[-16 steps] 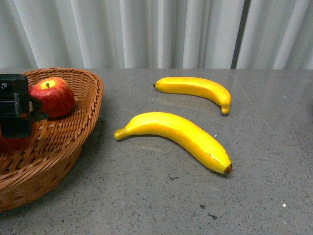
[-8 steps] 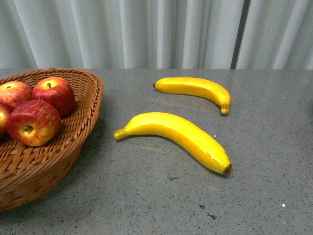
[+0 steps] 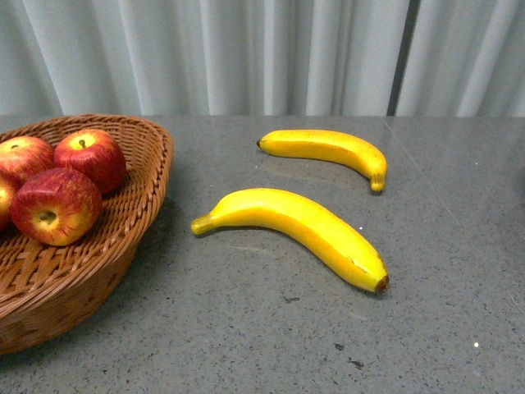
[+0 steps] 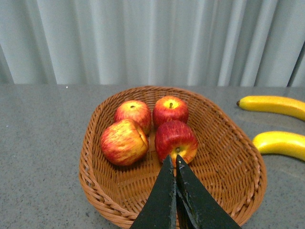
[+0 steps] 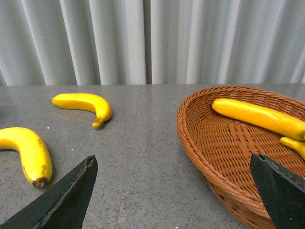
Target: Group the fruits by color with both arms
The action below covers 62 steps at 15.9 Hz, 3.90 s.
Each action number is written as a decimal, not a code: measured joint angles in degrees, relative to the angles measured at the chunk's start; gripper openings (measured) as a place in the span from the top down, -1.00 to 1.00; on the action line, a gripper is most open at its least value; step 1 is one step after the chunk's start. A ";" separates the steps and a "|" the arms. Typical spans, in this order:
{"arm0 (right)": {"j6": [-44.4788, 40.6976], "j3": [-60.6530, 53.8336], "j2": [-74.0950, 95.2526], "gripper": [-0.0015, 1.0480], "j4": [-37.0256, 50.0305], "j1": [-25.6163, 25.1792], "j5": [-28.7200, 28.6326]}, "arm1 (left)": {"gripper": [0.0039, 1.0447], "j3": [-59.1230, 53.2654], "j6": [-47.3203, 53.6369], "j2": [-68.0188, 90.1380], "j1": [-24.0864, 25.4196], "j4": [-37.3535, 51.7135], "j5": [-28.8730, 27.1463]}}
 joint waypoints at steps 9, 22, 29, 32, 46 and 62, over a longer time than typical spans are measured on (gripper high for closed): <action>0.00 0.00 0.00 -0.87 0.00 0.00 0.00 | 0.98 -4.09 -0.04 -3.98 0.13 0.66 -0.22; 9.40 3.72 6.95 -0.87 -7.93 -4.83 1.55 | -0.48 -4.09 -0.07 -4.09 0.13 1.11 0.02; 8.98 33.48 61.83 -0.87 34.05 5.77 -7.50 | -0.88 -4.09 -0.07 -4.09 0.13 1.09 0.02; 4.66 48.76 81.55 -0.87 27.41 17.25 -8.35 | -0.88 -4.09 -0.07 -4.09 0.13 1.09 0.02; -16.63 61.05 109.33 -0.87 4.39 27.93 -5.40 | -0.88 -4.09 -0.07 -4.09 0.13 1.09 0.02; -18.73 56.13 86.09 0.28 -0.44 -18.53 -28.22 | -0.88 -4.09 -0.07 -4.09 0.13 1.09 0.02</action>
